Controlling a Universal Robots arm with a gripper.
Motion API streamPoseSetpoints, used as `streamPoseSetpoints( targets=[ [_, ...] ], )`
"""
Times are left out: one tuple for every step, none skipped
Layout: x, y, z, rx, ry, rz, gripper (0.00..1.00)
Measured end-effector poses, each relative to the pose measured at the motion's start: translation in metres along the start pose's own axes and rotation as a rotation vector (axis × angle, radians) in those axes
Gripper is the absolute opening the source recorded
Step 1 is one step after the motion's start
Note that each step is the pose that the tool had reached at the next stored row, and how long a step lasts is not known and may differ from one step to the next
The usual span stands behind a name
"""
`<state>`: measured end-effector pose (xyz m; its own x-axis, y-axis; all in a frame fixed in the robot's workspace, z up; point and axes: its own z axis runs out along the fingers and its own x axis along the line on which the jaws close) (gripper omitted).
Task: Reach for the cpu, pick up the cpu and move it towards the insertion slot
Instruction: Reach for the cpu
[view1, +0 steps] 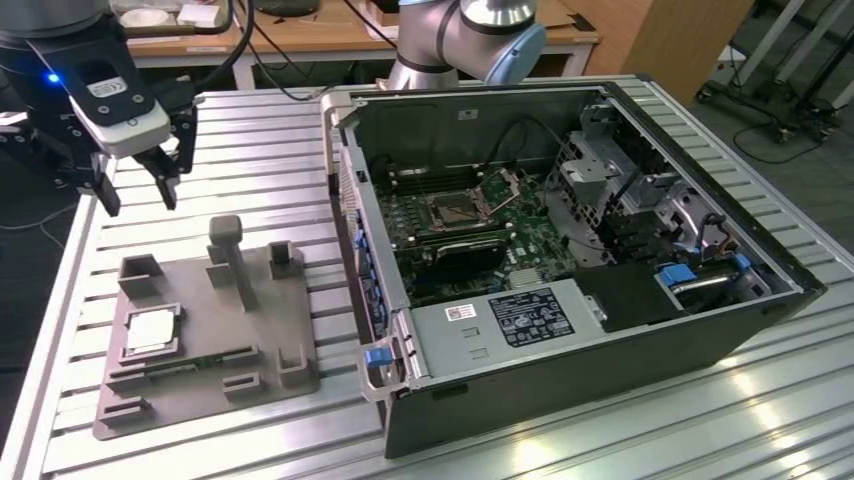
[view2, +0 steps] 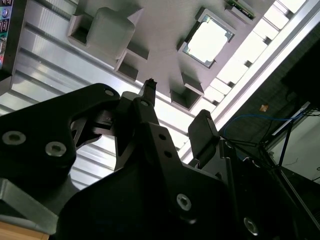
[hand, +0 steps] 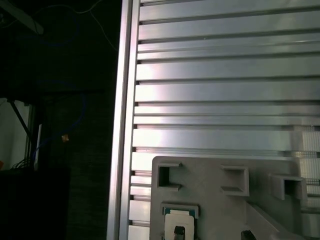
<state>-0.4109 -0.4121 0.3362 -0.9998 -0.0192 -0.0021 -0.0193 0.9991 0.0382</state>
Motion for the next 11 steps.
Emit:
streamPoseSetpoints(
  targets=[
    [0.0, 0.0, 0.0003, 0.0001, 0.0001, 0.0, 0.53],
    [0.0, 0.0, 0.0005, 0.0001, 0.0001, 0.0, 0.53],
    [0.0, 0.0, 0.0008, 0.0001, 0.0001, 0.0, 0.53],
    [0.0, 0.0, 0.001, 0.0001, 0.0001, 0.0, 0.53],
    [0.0, -0.0001, 0.0013, 0.0, 0.0001, 0.0, 0.53],
    [0.0, -0.0001, 0.0015, 0.0, 0.0001, 0.0, 0.53],
    [0.0, -0.0001, 0.0017, 0.0, 0.0001, 0.0, 0.53],
    [0.0, -0.0001, 0.002, 0.0001, 0.0001, 0.0, 0.53],
    [0.0, -0.0001, 0.0021, 0.0001, 0.0002, 0.0, 0.53],
    [0.0, -0.0001, 0.0024, 0.0, 0.0001, 0.0, 0.53],
    [0.0, -0.0001, 0.0028, 0.0, 0.0, 0.0, 0.53]
  ],
)
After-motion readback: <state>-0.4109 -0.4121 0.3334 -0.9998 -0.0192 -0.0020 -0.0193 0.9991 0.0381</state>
